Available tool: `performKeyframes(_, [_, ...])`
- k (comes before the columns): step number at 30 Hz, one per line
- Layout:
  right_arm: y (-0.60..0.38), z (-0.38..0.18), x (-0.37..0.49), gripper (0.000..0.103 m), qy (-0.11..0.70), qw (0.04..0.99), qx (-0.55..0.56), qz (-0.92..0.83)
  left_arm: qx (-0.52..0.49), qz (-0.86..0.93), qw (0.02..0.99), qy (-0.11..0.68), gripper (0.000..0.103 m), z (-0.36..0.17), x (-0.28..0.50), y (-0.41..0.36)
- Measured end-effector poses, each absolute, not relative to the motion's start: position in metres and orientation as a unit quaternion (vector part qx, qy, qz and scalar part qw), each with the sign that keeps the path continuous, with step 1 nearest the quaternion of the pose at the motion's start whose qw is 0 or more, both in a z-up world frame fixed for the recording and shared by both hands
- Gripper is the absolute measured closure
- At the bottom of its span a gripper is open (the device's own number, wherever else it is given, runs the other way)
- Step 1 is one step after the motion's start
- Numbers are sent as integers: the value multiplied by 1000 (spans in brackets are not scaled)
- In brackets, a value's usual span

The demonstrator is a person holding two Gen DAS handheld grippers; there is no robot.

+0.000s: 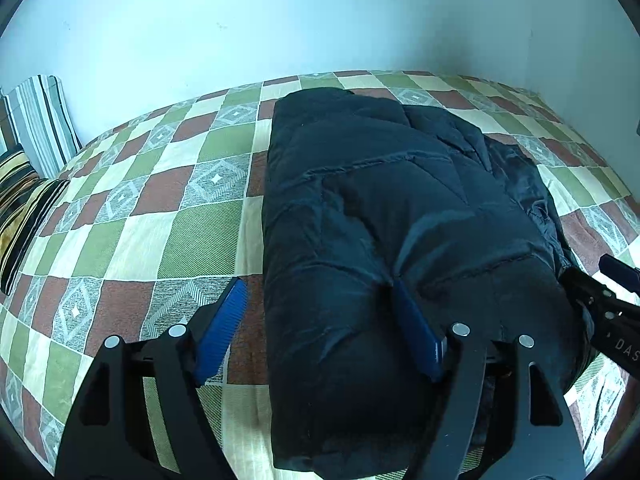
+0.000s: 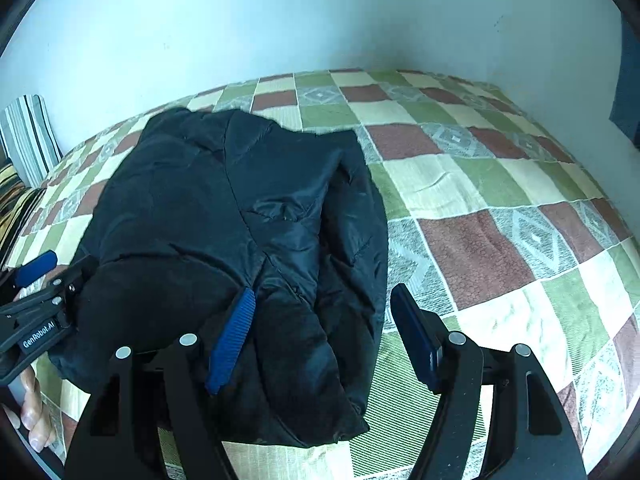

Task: Fold large clothes

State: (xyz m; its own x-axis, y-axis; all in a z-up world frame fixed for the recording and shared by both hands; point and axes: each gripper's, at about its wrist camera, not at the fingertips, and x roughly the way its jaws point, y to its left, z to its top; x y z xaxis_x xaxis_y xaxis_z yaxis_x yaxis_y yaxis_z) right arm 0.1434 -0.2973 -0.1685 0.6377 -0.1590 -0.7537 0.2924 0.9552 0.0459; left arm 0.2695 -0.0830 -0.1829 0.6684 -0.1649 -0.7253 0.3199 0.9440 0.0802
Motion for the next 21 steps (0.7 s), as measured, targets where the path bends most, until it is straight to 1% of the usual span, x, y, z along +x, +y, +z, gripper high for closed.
performKeyframes(3, [-298, -160, 140, 34, 399, 904, 83, -128, 100, -132, 909, 382, 23, -180, 267, -82])
performKeyframes(11, [-293, -135, 130, 34, 378, 913, 86, -128, 90, -138, 913, 373, 22, -162, 254, -77])
performKeyframes(13, [-291, -129, 127, 33, 374, 915, 86, -125, 90, -137, 917, 364, 18, -155, 248, -76])
performKeyframes(15, [-289, -125, 124, 26, 369, 917, 85, -124, 88, -135, 922, 352, 15, -147, 241, -74])
performKeyframes(18, [-286, -122, 119, 24, 362, 920, 82, -122, 84, -129, 928, 338, 10, -136, 232, -70])
performKeyframes(21, [-284, -120, 113, 22, 357, 923, 82, -123, 78, -125, 933, 327, 10, -126, 223, -65])
